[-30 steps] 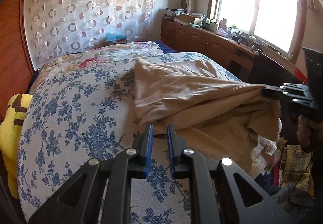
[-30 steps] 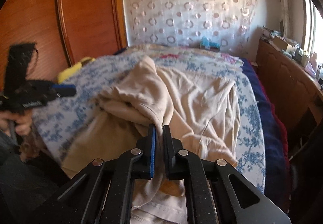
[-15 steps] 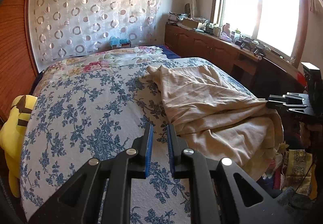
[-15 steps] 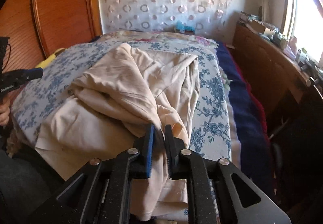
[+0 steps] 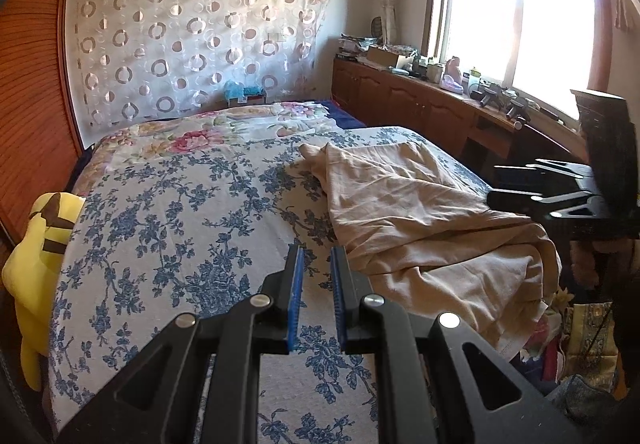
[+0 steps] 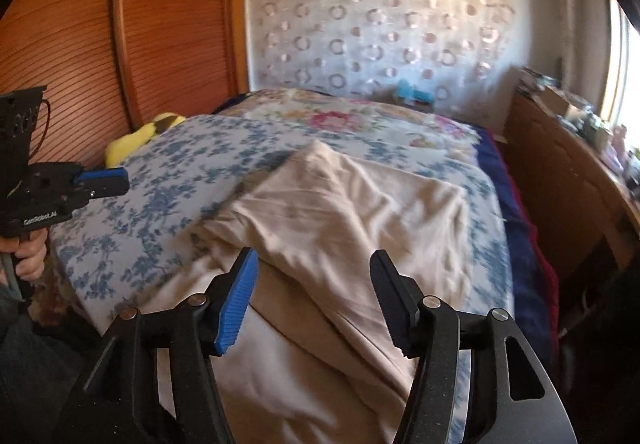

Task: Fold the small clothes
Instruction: 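Grasp the shirt with the right tool and fold it over the pile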

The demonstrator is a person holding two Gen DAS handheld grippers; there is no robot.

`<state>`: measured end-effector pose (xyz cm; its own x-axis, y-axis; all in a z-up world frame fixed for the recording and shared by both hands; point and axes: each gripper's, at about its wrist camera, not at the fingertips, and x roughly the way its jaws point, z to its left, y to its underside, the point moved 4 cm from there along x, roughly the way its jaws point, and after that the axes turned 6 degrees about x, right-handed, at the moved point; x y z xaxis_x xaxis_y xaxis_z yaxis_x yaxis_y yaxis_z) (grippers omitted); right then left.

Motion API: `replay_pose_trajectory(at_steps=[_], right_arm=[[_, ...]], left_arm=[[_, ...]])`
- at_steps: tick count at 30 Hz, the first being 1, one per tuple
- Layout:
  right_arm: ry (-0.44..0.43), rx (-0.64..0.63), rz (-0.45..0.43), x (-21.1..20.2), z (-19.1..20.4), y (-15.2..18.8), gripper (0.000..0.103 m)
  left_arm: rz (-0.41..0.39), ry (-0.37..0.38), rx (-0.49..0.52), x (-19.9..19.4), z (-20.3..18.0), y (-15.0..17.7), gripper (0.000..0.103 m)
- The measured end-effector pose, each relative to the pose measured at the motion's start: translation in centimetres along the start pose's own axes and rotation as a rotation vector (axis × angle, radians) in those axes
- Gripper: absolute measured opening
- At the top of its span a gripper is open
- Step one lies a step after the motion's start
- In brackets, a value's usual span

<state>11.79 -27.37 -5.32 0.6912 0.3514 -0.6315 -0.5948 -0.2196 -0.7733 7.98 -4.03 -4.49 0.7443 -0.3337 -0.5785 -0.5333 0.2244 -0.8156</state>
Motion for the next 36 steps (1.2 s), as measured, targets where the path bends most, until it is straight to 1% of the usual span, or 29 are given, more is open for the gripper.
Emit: replay_pose_trajectory(at_steps=[4,8,10,14,19,23,25,27,28,29,30,31,32,34,36], right_arm=[[-0.043,0.014,0.017,2.1,1.0,-0.7,0.060],[-0.099,-0.007,0.041,3.8,2.6,-1.4,0.060],[-0.128,-0.022,0.069,4.7,3.5,-1.5,0.060],[-0.151,-0.054,0.134,7.1,5.1,-1.6,0.060],[-0.183,-0.081,0.191,9.7,7.2,-1.5,0.060],[-0.180,-0.116,0.253,11.9,8.3,-1.0,0.060],[-0.144,-0.143,0.293,13.3,8.6,-0.4,0.060],[-0.113,-0.170,0.308,13.9,8.8,0.1,0.060],[-0.098,-0.184,0.309,14.1,8.8,0.4,0.058],[-0.088,-0.196,0.302,14.0,8.8,0.5,0.045],[-0.078,-0.204,0.293,13.8,8.7,0.4,0.035],[-0.078,-0.204,0.282,13.5,8.5,0.3,0.018],[-0.086,-0.194,0.273,13.2,8.3,0.0,0.014],[-0.099,-0.175,0.236,12.2,7.8,-0.8,0.009],[-0.111,-0.153,0.193,11.0,7.2,-1.9,0.008]], left_arm=[[-0.001,-0.006,-0.006,-0.2,0.4,0.2,0.012],[-0.001,-0.009,-0.019,-0.1,0.8,0.4,0.012],[-0.002,-0.010,-0.025,-0.2,1.1,0.5,0.012],[-0.001,-0.013,-0.035,-0.2,1.5,0.8,0.012],[-0.002,-0.014,-0.044,-0.2,2.0,1.1,0.012],[-0.001,-0.013,-0.048,-0.2,2.1,1.2,0.012],[0.001,-0.012,-0.048,-0.2,2.1,1.3,0.012],[0.001,-0.012,-0.048,-0.2,2.1,1.4,0.012],[0.001,-0.011,-0.049,-0.2,2.1,1.4,0.012],[0.002,-0.011,-0.051,-0.1,2.1,1.4,0.012],[0.002,-0.012,-0.051,-0.1,2.1,1.4,0.012],[0.003,-0.011,-0.052,-0.1,2.1,1.5,0.012],[0.004,-0.010,-0.053,-0.1,2.1,1.6,0.012],[0.005,-0.008,-0.052,-0.1,2.0,1.6,0.012],[0.007,-0.006,-0.049,0.0,1.8,1.7,0.012]])
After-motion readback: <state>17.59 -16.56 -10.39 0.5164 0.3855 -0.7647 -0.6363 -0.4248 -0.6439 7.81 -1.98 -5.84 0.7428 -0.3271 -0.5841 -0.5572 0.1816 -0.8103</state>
